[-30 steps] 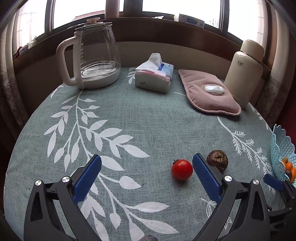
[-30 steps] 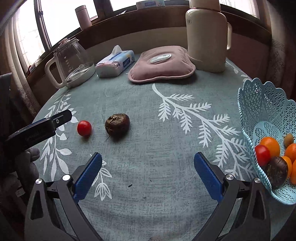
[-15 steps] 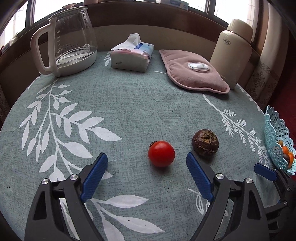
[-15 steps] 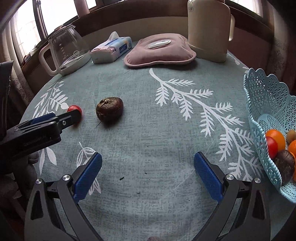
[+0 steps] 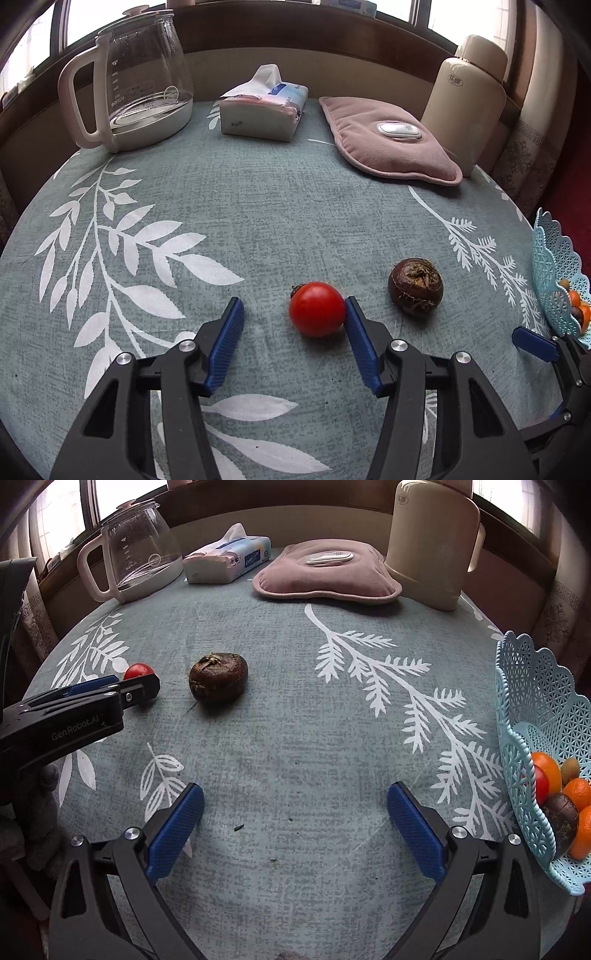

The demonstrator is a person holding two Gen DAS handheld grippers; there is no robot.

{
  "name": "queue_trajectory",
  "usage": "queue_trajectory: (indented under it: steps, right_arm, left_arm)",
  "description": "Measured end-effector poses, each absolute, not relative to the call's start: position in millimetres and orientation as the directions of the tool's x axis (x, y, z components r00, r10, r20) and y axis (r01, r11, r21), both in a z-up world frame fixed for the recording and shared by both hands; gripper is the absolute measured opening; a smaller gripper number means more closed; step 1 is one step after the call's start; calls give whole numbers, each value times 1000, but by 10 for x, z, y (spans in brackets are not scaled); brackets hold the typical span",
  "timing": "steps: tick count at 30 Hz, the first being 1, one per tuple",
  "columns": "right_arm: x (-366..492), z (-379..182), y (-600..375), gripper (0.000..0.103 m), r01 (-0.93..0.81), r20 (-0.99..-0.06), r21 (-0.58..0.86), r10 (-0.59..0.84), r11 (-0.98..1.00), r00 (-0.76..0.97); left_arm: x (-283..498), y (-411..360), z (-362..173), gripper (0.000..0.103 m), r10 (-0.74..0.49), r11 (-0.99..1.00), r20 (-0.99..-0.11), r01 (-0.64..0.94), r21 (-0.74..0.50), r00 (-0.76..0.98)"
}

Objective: Organize fruits
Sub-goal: 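Close the left tool on the second red cherry tomato, then grasp the dark brown fruit with the right tool while the left holds the tomato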

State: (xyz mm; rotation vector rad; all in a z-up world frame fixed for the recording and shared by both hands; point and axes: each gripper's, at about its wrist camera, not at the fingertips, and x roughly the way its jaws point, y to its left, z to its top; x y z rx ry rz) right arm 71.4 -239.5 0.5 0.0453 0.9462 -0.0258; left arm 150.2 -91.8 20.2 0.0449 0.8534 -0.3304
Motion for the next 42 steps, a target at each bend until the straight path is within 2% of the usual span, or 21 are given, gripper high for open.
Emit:
queue_trajectory:
  steps: [2, 7, 21, 24, 26, 33, 35, 40, 42]
  right_arm:
    - [713, 4, -2395, 101, 41, -811, 26, -3, 999, 585]
    - [708, 19, -2396, 101, 37, -810, 31, 3, 999, 586]
    - [1096, 279, -2143, 98, -55, -773, 23, 52, 998, 632]
    - [1233, 282, -2075, 91, -77, -777, 36, 76, 996, 624]
    - [1313, 247, -2037, 82, -89, -785, 43, 89, 995, 614]
    - [1481, 131, -1948, 66, -100, -798, 25, 81, 995, 598]
    - [1497, 137, -1953, 57, -103, -796, 31, 87, 994, 599]
    - [1491, 145, -1960, 43, -109, -796, 38, 96, 993, 597]
    - [1471, 149, -1952, 43, -108, -797, 36, 93, 994, 596]
  left_arm:
    - [1491, -908, 211, 38, -285, 944, -742, 314, -107, 607]
    - [1474, -847, 239, 30, -326, 935, -730, 318, -156, 601]
    - [1442, -583, 463, 30, -283, 959, -663, 220, -180, 694]
    - [1455, -538, 463, 30, -277, 961, -663, 205, -187, 695]
    - [1460, -524, 458, 30, -272, 962, -662, 198, -187, 698]
    - [1471, -504, 453, 30, -267, 964, -661, 189, -188, 702]
    - [1471, -509, 449, 30, -267, 964, -662, 192, -186, 700]
    - [1471, -522, 435, 30, -269, 963, -665, 194, -186, 696]
    - [1471, -523, 434, 30, -269, 963, -666, 194, -185, 696]
